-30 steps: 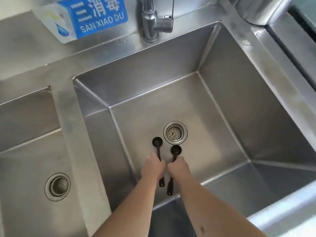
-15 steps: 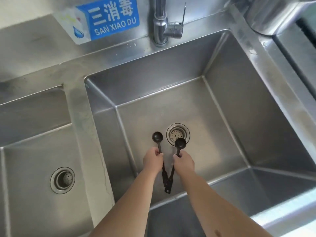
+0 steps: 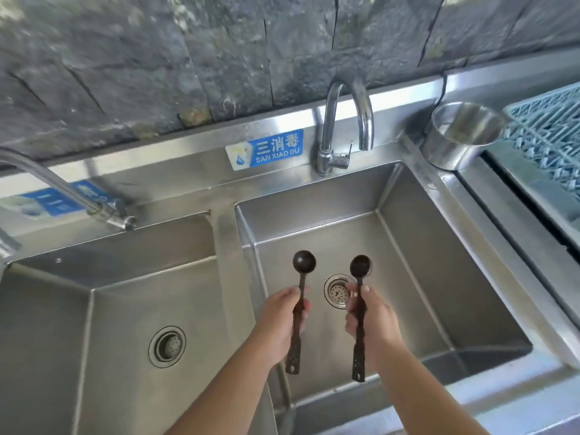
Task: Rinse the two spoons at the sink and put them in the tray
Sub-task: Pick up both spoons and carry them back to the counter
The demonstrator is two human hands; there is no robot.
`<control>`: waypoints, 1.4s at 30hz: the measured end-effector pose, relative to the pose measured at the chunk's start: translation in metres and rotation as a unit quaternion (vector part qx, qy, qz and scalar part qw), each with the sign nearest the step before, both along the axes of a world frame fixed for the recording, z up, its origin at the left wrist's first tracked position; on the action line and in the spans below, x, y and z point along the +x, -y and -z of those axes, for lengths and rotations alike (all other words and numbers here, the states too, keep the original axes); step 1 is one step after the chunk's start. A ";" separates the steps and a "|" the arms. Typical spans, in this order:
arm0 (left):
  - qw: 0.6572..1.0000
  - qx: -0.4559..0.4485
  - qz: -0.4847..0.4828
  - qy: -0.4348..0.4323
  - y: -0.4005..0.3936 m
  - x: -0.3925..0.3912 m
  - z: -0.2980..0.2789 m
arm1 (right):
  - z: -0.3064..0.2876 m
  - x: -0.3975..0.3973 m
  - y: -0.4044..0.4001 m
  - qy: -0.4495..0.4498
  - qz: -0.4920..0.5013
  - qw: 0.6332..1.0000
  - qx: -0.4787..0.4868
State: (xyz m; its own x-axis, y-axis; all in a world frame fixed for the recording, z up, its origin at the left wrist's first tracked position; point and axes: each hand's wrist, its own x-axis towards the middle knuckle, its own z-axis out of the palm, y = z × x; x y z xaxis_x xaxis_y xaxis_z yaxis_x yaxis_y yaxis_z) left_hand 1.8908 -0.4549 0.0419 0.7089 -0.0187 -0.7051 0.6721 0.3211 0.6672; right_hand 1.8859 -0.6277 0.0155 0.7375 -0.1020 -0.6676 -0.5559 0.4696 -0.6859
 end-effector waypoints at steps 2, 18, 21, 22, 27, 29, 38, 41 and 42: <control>0.999 -0.040 -0.017 -0.005 -0.005 -0.002 -0.011 | -0.010 -0.001 -0.006 -0.008 0.002 1.000 0.027; 0.987 0.142 0.076 0.022 -0.017 -0.032 -0.028 | -0.033 -0.033 -0.021 0.023 -0.109 0.952 -0.285; 0.988 0.134 0.075 0.032 -0.022 -0.040 -0.032 | -0.035 -0.042 -0.025 0.032 -0.090 0.961 -0.259; 0.988 0.132 0.078 0.035 -0.024 -0.043 -0.034 | -0.035 -0.045 -0.026 0.033 -0.086 0.963 -0.254; 0.987 0.120 0.091 0.054 -0.039 -0.064 -0.042 | -0.046 -0.071 -0.040 0.032 -0.053 0.981 -0.182; 0.985 0.114 0.103 0.073 -0.046 -0.076 -0.048 | -0.053 -0.085 -0.048 0.034 -0.032 0.987 -0.154; 0.953 0.146 0.222 0.145 -0.080 -0.151 -0.069 | -0.095 -0.196 -0.093 0.067 0.064 0.981 -0.171; 0.937 0.135 0.281 0.159 -0.089 -0.189 -0.075 | -0.103 -0.250 -0.111 0.054 0.116 0.976 -0.175; 0.930 0.130 0.301 0.164 -0.090 -0.202 -0.078 | -0.105 -0.269 -0.116 0.051 0.134 0.973 -0.178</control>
State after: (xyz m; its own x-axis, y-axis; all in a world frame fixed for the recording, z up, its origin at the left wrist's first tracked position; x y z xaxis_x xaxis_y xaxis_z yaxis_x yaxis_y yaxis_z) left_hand 1.6886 -0.3649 0.1195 0.8034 -0.3410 -0.4880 0.4235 -0.2487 0.8711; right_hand 1.6171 -0.5118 0.1203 0.7128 -0.5119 -0.4794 -0.3664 0.3110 -0.8769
